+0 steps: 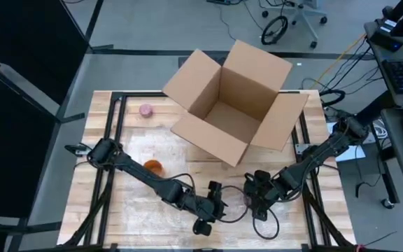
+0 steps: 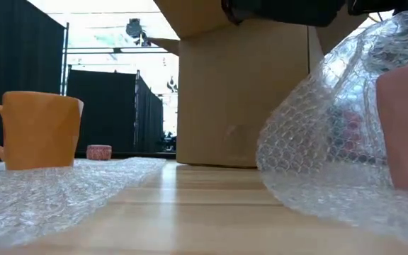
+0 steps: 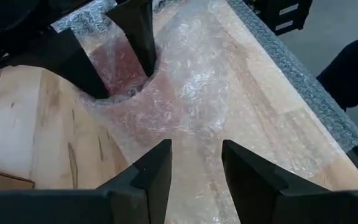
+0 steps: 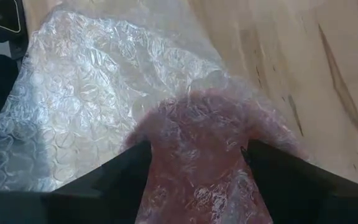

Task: Wrap mug
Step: Wrap the pink mug in the bubble wrap

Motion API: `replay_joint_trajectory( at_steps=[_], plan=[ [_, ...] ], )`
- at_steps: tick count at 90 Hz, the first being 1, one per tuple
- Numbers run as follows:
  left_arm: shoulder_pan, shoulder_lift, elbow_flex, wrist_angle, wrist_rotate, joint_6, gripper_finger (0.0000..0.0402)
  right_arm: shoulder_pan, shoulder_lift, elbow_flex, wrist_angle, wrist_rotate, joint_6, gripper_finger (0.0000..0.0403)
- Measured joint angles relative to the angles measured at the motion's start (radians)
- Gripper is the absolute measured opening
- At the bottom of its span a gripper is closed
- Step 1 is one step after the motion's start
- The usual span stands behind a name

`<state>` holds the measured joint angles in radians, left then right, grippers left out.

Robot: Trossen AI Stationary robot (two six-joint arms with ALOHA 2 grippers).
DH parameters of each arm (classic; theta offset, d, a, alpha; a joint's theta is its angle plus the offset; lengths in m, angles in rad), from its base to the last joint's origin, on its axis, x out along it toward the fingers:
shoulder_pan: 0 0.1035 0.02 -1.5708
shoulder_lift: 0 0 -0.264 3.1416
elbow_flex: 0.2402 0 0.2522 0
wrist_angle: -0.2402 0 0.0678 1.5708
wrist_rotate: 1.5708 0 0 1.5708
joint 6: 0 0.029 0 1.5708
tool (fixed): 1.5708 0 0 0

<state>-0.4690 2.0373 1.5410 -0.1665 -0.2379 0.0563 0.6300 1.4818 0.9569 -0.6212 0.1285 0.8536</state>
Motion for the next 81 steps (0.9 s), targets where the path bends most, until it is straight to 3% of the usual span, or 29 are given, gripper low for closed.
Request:
replay_joint_trajectory(
  at_steps=[81],
  plan=[
    [0.000, 0.000, 0.001, 0.000, 0.003, -0.021, 0.0131, 0.011, -0.029, 0.001, -0.098, -0.026, 0.026, 0.0258]
  ],
)
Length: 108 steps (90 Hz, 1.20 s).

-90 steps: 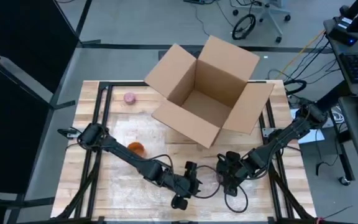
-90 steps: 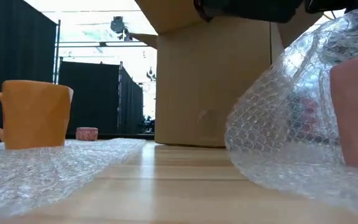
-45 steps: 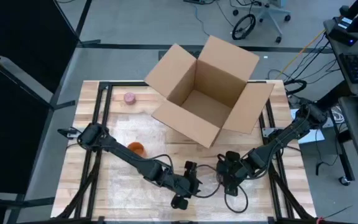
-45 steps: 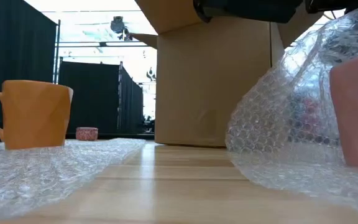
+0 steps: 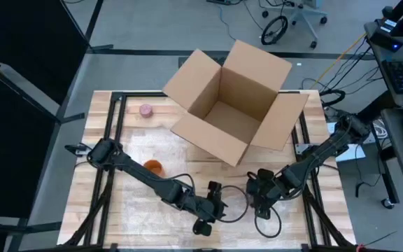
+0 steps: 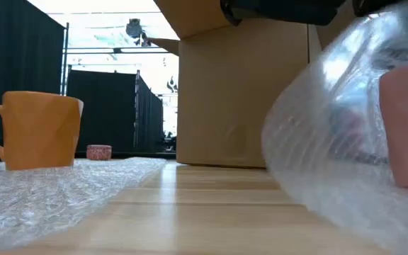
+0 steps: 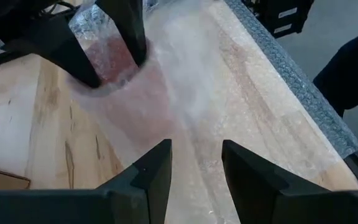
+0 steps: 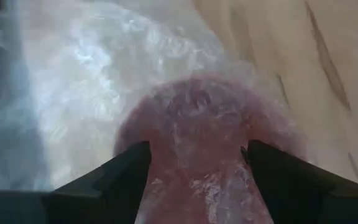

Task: Wrap mug
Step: Wrap the pink mug in the bubble wrap

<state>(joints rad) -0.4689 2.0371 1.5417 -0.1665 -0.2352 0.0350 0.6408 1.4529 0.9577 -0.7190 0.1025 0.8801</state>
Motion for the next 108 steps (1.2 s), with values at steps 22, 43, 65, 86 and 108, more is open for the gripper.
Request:
replay_joint_trajectory(
  at_steps=[22, 43, 65, 86, 108],
  plan=[
    [0.009, 0.000, 0.000, 0.000, 0.006, -0.001, 0.0131, 0.002, 0.005, 0.001, -0.020, 0.027, -0.027, 0.0258],
    [0.011, 0.000, 0.000, 0.000, 0.007, 0.000, 0.0131, 0.002, 0.011, 0.001, -0.024, 0.035, -0.029, 0.0258],
    [0.012, 0.002, 0.000, 0.000, 0.007, -0.001, 0.0131, 0.002, 0.011, 0.001, -0.024, 0.045, -0.040, 0.0258],
    [0.014, 0.002, 0.000, 0.002, 0.064, -0.004, 0.0131, 0.004, 0.011, 0.001, -0.021, 0.030, -0.048, 0.0258],
    [0.020, 0.003, 0.000, 0.007, 0.074, -0.030, 0.0131, 0.009, 0.011, 0.001, -0.016, 0.024, -0.062, 0.0258]
  ],
)
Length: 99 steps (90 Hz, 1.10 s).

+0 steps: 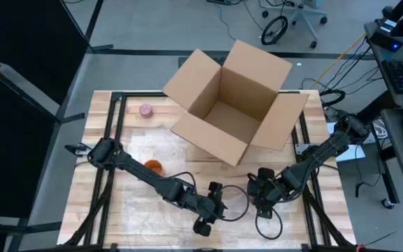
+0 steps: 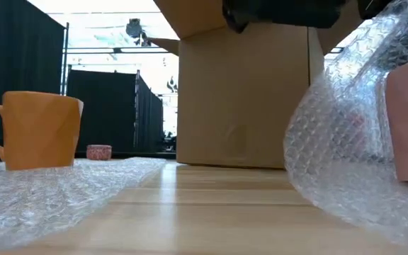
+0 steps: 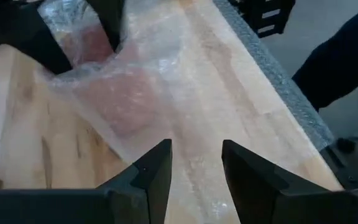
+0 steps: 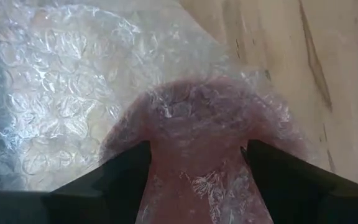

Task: Wrap mug
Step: Wrap the pink mug in the bubble wrap

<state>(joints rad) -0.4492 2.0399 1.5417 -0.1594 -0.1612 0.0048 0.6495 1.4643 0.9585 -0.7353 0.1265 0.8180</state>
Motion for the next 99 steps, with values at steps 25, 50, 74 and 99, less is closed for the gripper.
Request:
replay_joint_trajectory(
  at_steps=[25, 50, 74, 99],
  plan=[
    [0.000, 0.000, 0.000, 0.029, 0.000, 0.001, 0.0131, -0.002, 0.002, -0.001, 0.014, 0.005, -0.048, 0.0258],
    [0.008, 0.003, 0.000, 0.048, -0.002, -0.015, 0.0131, -0.007, 0.065, 0.006, 0.038, 0.019, -0.059, 0.0257],
    [0.010, 0.047, 0.000, 0.060, 0.003, -0.026, 0.0131, -0.015, 0.033, 0.000, 0.033, 0.024, -0.044, 0.0257],
    [0.010, 0.048, 0.000, 0.079, 0.001, -0.023, 0.0131, -0.024, 0.020, 0.050, -0.058, 0.028, -0.044, 0.0228]
  ],
)
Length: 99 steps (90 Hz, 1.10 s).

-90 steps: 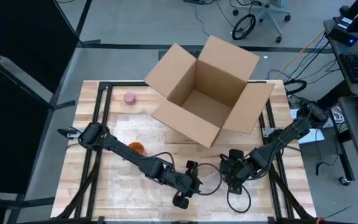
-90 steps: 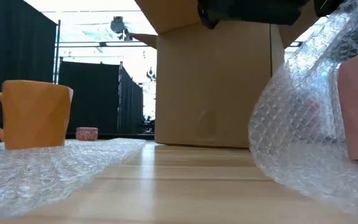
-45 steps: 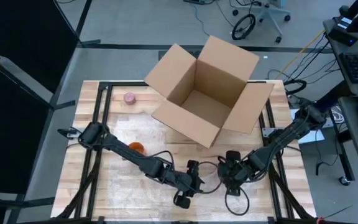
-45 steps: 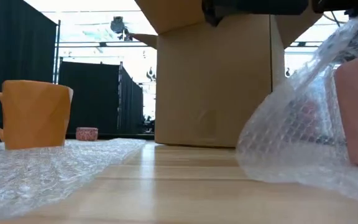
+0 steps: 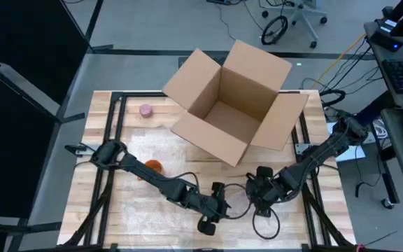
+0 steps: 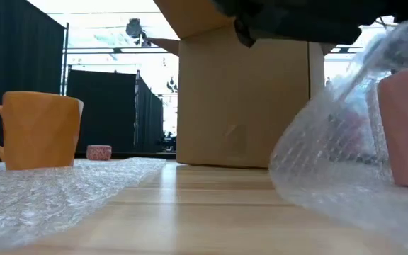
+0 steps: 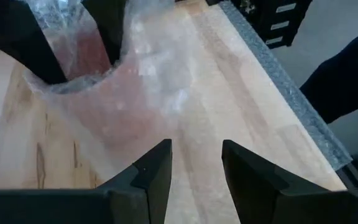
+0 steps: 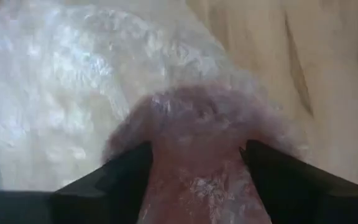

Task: Wrap mug
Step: Wrap the pink mug in the bubble wrap

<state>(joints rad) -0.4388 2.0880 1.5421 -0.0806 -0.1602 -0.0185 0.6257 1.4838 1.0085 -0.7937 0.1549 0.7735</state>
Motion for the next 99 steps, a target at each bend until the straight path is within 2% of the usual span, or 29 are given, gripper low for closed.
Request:
replay_joint_trajectory(
  at_steps=[20, 31, 66, 83, 99],
  plan=[
    [0.001, 0.000, 0.000, -0.002, -0.002, 0.003, 0.0131, -0.003, 0.000, 0.024, -0.034, -0.002, 0.000, 0.0169],
    [0.001, 0.000, 0.000, -0.003, -0.003, 0.005, 0.0131, -0.005, -0.001, 0.054, -0.049, 0.000, 0.000, 0.0166],
    [0.001, 0.000, 0.000, -0.002, -0.005, 0.006, 0.0131, 0.008, -0.003, 0.244, -0.298, 0.002, 0.018, 0.0155],
    [0.001, 0.000, 0.000, -0.003, -0.005, 0.005, 0.0131, 0.089, -0.005, 0.321, -0.346, -0.016, 0.088, 0.0136],
    [0.001, 0.000, 0.000, -0.003, -0.005, 0.005, 0.0131, 0.228, -0.005, 0.323, -0.313, -0.075, 0.270, 0.0128]
  ],
)
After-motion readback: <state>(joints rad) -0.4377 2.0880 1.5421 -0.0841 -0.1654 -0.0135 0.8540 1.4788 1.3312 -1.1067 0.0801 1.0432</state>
